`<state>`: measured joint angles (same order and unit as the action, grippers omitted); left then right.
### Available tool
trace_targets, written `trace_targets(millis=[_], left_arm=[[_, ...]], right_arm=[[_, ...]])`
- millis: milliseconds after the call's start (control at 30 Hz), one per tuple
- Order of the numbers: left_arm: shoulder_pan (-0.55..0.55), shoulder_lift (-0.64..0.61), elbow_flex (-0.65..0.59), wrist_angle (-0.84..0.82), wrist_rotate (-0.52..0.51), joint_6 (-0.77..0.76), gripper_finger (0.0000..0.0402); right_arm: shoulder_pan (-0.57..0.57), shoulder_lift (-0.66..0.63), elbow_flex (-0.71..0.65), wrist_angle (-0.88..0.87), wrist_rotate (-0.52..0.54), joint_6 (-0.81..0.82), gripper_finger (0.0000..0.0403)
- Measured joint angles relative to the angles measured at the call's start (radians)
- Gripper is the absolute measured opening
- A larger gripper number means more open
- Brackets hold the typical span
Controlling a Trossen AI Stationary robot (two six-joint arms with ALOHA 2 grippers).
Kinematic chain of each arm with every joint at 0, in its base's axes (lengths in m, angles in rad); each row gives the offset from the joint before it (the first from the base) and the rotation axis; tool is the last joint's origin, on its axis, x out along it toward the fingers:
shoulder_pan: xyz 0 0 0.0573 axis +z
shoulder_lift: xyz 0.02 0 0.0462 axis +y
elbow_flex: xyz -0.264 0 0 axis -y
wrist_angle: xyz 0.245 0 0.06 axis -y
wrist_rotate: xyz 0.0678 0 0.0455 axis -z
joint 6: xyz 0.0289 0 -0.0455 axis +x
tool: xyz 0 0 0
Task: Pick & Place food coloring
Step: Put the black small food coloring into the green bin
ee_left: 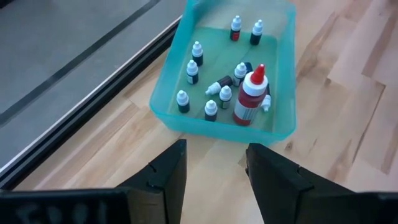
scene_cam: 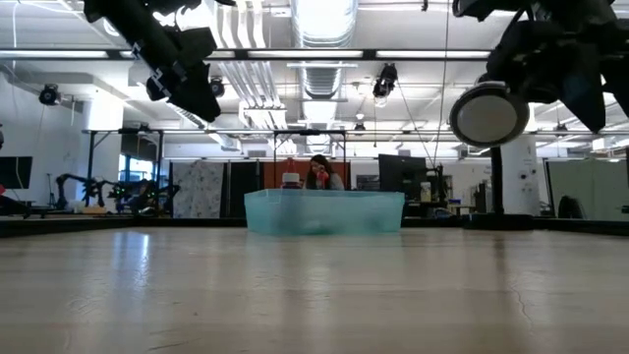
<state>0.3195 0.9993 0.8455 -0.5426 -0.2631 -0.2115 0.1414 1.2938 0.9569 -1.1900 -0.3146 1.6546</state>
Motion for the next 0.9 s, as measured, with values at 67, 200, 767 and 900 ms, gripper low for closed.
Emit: trace_targets(millis=[67,200,767,900], left_arm=[[0.000,0.000,0.000,0.000,0.007,0.000,0.0140],[0.000,0.000,0.000,0.000,0.011,-0.004,0.0140],[0.000,0.000,0.000,0.001,0.017,0.002,0.0140],[0.000,0.000,0.000,0.001,0.017,0.002,0.0140]], right_arm=[[0.013,0.011,-0.005,0.018,0.000,0.010,0.0217],[0.039,0.043,-0.013,0.015,-0.001,0.012,0.0217],[0.109,0.062,-0.022,0.018,-0.007,0.072,0.0211],[0.108,0.067,-0.032,0.019,0.000,0.068,0.0201]])
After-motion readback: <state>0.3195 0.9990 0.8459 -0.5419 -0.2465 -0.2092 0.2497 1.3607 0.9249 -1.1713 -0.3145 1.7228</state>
